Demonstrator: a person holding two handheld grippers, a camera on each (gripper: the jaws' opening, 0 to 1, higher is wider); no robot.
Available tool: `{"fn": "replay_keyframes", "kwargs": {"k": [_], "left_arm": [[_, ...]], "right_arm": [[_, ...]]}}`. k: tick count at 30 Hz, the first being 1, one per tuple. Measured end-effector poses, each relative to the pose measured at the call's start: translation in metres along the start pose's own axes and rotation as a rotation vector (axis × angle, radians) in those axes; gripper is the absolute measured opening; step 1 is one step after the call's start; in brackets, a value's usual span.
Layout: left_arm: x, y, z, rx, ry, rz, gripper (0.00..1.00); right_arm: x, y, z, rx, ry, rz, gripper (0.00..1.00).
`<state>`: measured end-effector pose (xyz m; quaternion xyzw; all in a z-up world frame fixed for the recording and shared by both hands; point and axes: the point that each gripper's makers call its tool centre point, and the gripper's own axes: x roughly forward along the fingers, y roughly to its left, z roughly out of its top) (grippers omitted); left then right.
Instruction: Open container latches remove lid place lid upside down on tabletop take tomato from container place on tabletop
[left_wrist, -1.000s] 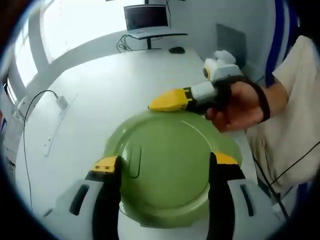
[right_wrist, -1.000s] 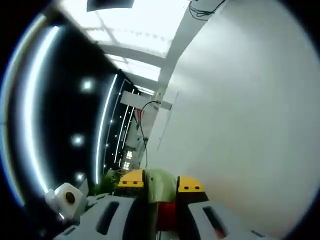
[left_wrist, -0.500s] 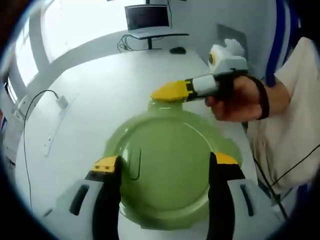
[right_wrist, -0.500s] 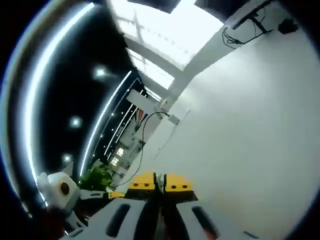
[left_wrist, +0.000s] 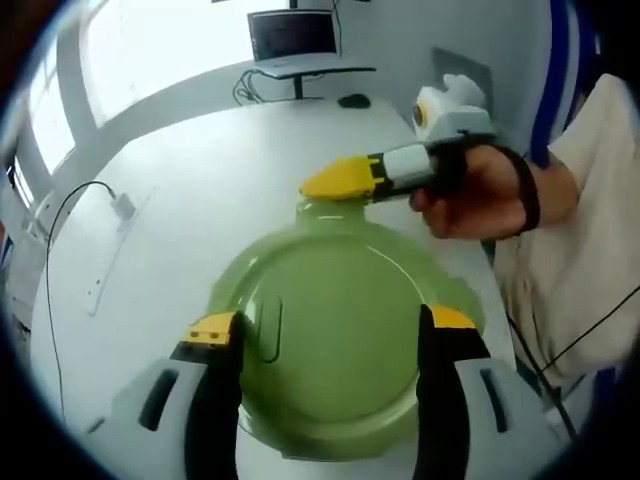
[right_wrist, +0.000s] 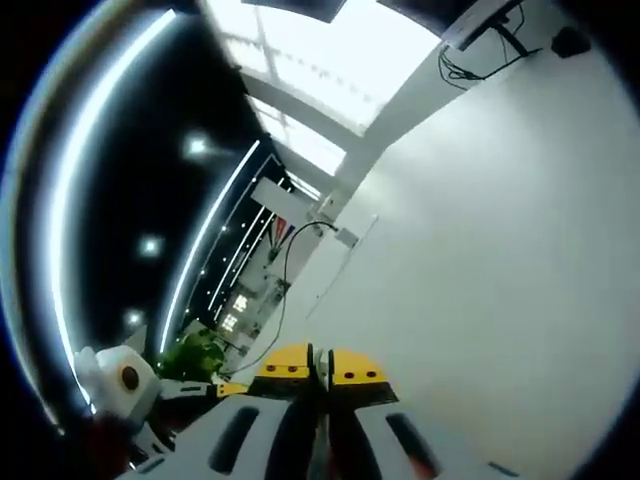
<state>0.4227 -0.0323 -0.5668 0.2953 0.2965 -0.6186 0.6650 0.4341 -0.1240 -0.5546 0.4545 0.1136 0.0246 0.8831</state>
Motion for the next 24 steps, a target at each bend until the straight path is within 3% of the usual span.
{"fn": "replay_keyframes", "kwargs": {"k": [6,14,17,24], "left_arm": [[0.003,0.004,0.003,0.002,0.005,0.001,0.64],[0.001,0.003,0.005,0.003,-0.003,0.004,0.64],[0.001,-0.002,0.006,0.004,-0.001,0.005,0.64],[-0.004,-0.013,0.003,0.006,-0.012,0.006,0.64]], "right_arm": [[0.003,-0.005,0.0,0.003,0.024,-0.01,0.02],[-0.001,-0.005,0.01,-0.143,-0.027,-0.018,0.02],[-0.002,-0.001,0.015,-0.095,-0.037,0.009,0.02],[-0.004,0.012,0.02,-0.105,-0.047,0.04,0.02]]}}
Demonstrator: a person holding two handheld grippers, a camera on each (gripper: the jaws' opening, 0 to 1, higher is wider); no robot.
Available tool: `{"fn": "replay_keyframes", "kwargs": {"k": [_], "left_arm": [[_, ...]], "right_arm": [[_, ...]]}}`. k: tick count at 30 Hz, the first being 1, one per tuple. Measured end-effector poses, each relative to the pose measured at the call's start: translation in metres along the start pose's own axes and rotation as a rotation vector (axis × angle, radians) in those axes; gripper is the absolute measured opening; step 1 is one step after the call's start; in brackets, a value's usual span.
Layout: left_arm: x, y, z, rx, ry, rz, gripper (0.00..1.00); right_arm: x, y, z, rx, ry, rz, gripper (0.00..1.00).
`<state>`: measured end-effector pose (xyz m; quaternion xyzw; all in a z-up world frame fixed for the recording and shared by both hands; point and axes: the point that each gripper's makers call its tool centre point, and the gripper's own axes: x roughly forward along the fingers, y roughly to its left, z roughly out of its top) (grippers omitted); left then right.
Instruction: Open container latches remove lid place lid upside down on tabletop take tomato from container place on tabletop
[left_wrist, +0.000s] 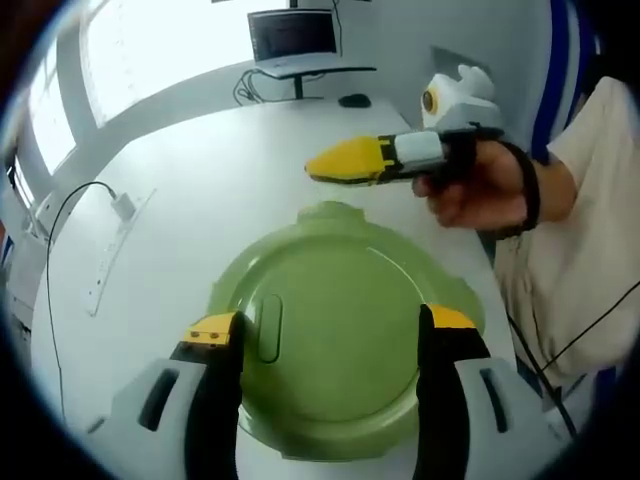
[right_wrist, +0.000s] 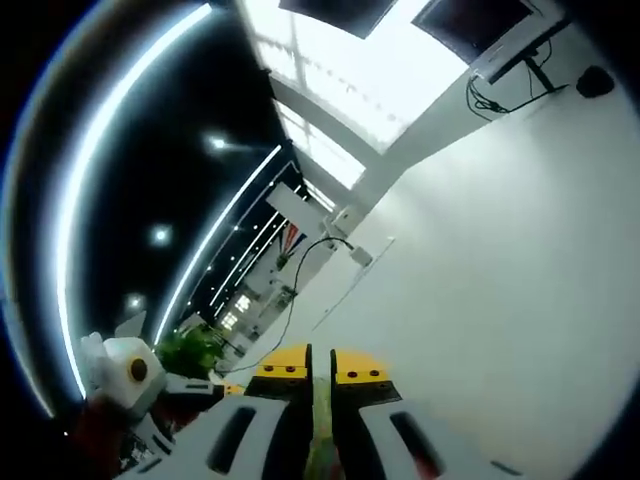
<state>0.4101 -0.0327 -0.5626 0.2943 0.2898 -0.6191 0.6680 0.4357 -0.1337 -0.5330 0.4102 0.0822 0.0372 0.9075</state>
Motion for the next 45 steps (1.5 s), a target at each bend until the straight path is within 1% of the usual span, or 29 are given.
{"fn": "replay_keyframes", "kwargs": {"k": [7,9,13,16,18,21,29,33,35,37,39,41,45], "left_arm": [[-0.002,-0.003,-0.001,0.003,-0.022,-0.001,0.64],[-0.003,-0.001,-0.001,0.002,-0.031,-0.003,0.64],[-0.003,0.004,0.0,0.001,-0.036,-0.003,0.64],[-0.003,0.005,0.0,0.001,-0.037,-0.003,0.64],[-0.003,0.003,0.0,0.001,-0.037,-0.003,0.64],[-0.003,0.0,0.0,0.002,-0.035,-0.003,0.64],[-0.004,0.004,-0.001,0.002,-0.03,-0.004,0.64],[-0.003,0.008,-0.001,0.001,-0.033,-0.004,0.64],[-0.004,0.006,-0.001,0.002,-0.035,-0.004,0.64],[-0.004,0.004,-0.001,0.002,-0.034,-0.003,0.64],[-0.004,0.003,-0.001,0.003,-0.034,-0.003,0.64],[-0.004,0.006,-0.001,0.003,-0.033,-0.004,0.64],[-0.003,0.008,-0.001,0.004,-0.026,-0.005,0.64]], "right_arm": [[-0.004,0.008,0.003,-0.018,-0.008,0.041,0.02],[-0.003,0.011,0.003,-0.018,-0.014,0.056,0.02],[-0.003,0.016,0.002,-0.007,-0.001,0.075,0.03],[-0.004,0.016,0.005,-0.009,-0.005,0.085,0.03],[-0.004,0.014,0.005,0.019,0.007,0.091,0.03],[-0.003,0.01,0.007,0.032,0.015,0.091,0.04],[0.005,0.006,0.016,0.064,0.034,0.106,0.04],[0.01,0.007,0.02,0.102,0.068,0.138,0.04],[0.013,0.007,0.023,0.111,0.085,0.147,0.05],[0.013,0.006,0.029,0.122,0.087,0.151,0.06],[0.013,0.007,0.04,0.093,0.054,0.151,0.06],[0.015,0.01,0.045,0.096,0.066,0.163,0.06],[0.018,0.017,0.053,0.096,0.082,0.198,0.13]]}}
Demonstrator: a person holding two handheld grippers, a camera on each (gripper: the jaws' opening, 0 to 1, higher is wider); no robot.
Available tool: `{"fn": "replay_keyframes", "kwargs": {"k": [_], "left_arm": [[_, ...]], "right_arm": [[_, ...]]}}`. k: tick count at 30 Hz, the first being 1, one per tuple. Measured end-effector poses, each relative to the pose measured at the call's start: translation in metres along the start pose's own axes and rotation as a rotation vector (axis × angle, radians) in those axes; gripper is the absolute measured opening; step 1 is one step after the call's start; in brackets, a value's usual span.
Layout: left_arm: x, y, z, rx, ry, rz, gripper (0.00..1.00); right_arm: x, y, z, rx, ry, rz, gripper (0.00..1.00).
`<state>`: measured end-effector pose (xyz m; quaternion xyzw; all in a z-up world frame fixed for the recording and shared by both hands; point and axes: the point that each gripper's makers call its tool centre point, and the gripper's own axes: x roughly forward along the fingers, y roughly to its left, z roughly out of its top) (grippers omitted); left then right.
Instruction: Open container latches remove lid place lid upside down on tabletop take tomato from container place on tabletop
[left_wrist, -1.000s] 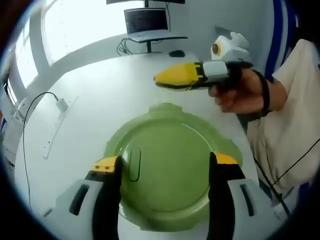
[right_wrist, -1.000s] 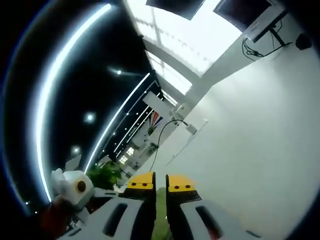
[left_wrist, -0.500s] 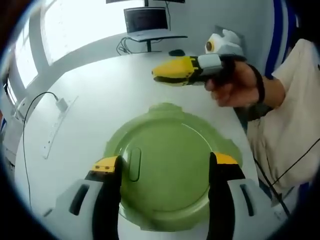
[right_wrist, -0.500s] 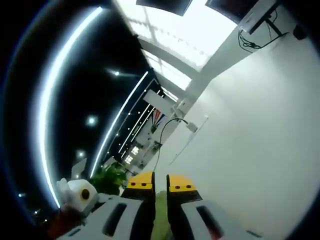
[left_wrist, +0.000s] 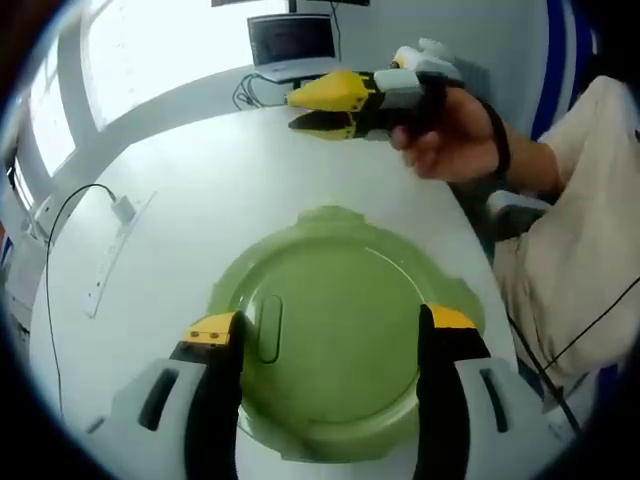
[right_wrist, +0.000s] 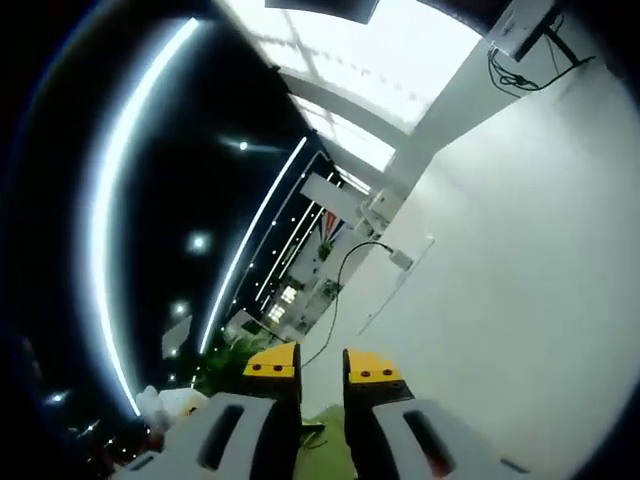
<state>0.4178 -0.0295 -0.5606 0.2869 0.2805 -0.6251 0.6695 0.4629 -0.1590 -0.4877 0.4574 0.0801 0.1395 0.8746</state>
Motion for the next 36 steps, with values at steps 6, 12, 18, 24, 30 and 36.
{"fn": "replay_keyframes", "kwargs": {"k": [6,12,18,24,30,36], "left_arm": [[0.0,0.004,0.0,-0.001,0.003,0.0,0.64],[0.0,0.012,0.0,-0.002,0.004,-0.001,0.64],[-0.001,0.025,-0.003,0.001,0.022,-0.003,0.64],[-0.002,0.022,-0.003,0.004,0.029,-0.004,0.64],[-0.001,0.017,-0.001,0.004,0.03,-0.003,0.64],[-0.001,0.009,0.0,0.002,0.02,-0.002,0.64]], "right_arm": [[0.004,0.008,0.001,-0.013,0.05,0.035,0.16],[0.007,0.011,0.006,-0.039,0.093,0.048,0.17],[0.014,0.016,0.008,-0.041,0.14,0.07,0.2],[0.025,0.021,0.005,-0.028,0.214,0.101,0.2],[0.035,0.033,0.001,-0.039,0.287,0.13,0.21],[0.048,0.039,-0.011,-0.029,0.402,0.16,0.22]]}}
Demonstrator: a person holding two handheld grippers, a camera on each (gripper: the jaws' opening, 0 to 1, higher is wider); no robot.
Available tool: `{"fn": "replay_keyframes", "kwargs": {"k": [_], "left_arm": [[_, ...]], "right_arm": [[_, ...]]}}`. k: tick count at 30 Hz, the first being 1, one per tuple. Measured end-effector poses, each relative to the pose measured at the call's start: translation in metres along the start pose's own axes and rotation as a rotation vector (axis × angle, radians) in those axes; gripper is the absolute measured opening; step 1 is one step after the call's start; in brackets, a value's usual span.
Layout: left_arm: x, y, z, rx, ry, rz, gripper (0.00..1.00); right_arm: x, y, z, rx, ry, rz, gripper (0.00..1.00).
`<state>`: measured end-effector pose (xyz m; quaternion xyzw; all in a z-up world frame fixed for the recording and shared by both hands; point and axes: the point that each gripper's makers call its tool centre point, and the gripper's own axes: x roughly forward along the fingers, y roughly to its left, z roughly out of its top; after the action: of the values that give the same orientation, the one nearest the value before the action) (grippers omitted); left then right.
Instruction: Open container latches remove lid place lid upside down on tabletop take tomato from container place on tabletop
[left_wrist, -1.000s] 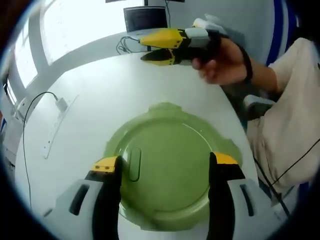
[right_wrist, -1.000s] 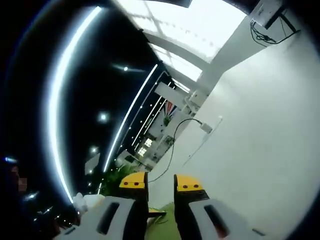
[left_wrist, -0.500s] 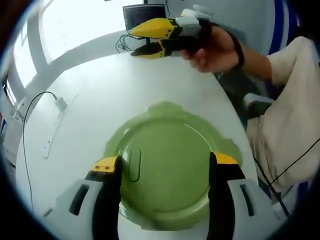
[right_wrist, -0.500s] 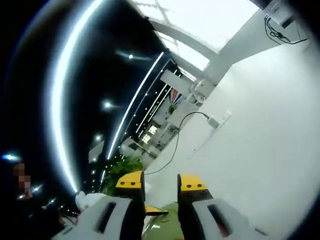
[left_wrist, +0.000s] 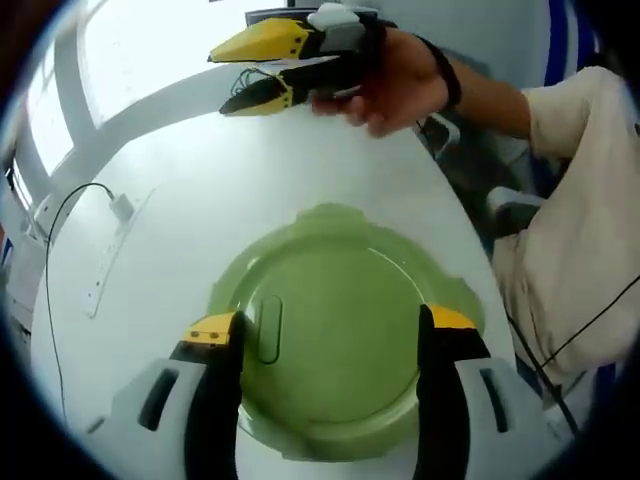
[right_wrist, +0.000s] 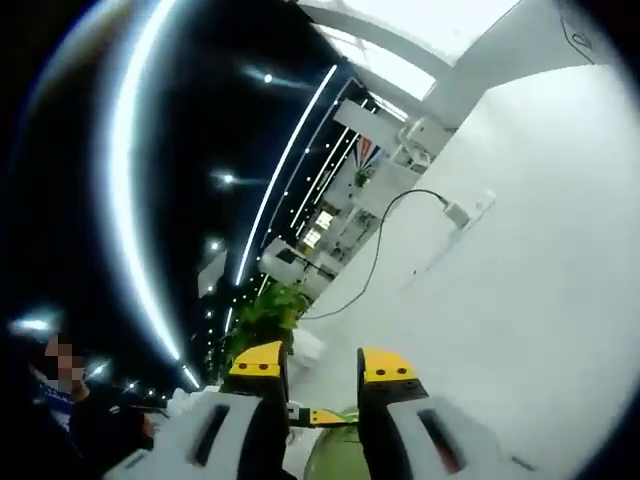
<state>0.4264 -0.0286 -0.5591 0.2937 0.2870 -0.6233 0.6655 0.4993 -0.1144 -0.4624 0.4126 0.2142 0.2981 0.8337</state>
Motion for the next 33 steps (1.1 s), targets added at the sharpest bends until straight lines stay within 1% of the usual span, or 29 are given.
{"fn": "replay_keyframes", "kwargs": {"k": [1,3,7,10,12,14,17,19,22,27,30,33], "left_arm": [[0.0,-0.002,0.0,-0.002,-0.004,0.0,0.64],[0.0,-0.002,0.0,-0.004,-0.01,0.001,0.64],[0.001,-0.004,0.0,-0.006,-0.019,0.001,0.64],[0.001,-0.008,0.0,-0.005,-0.021,0.001,0.64],[0.001,-0.009,0.0,-0.006,-0.024,0.001,0.64],[0.002,-0.011,0.001,-0.007,-0.027,0.002,0.64],[0.001,-0.014,0.001,-0.007,-0.028,0.002,0.64],[0.001,-0.015,0.001,-0.007,-0.026,0.002,0.64],[0.001,-0.018,0.001,-0.006,-0.022,0.001,0.64],[0.001,-0.018,0.001,-0.005,-0.019,-0.001,0.64],[0.001,-0.021,0.001,-0.005,-0.016,-0.001,0.64],[0.001,-0.018,0.001,-0.006,-0.02,-0.001,0.64]], "right_arm": [[0.003,-0.001,-0.001,-0.013,0.015,-0.006,0.22],[0.007,-0.001,0.002,0.011,0.021,-0.003,0.22],[0.014,0.002,0.005,0.021,0.041,0.015,0.21],[0.019,-0.002,0.005,0.038,0.06,0.02,0.21],[0.024,-0.005,0.0,0.042,0.079,0.018,0.21],[0.029,-0.011,-0.007,0.045,0.113,0.0,0.21],[0.036,-0.02,-0.024,0.066,0.208,-0.013,0.2],[0.042,-0.027,-0.028,0.066,0.242,-0.023,0.2],[0.047,-0.031,-0.032,0.091,0.274,-0.014,0.2],[0.05,-0.035,-0.04,0.108,0.315,-0.01,0.2],[0.051,-0.036,-0.044,0.108,0.338,-0.008,0.19],[0.052,-0.036,-0.047,0.115,0.357,-0.002,0.19]]}}
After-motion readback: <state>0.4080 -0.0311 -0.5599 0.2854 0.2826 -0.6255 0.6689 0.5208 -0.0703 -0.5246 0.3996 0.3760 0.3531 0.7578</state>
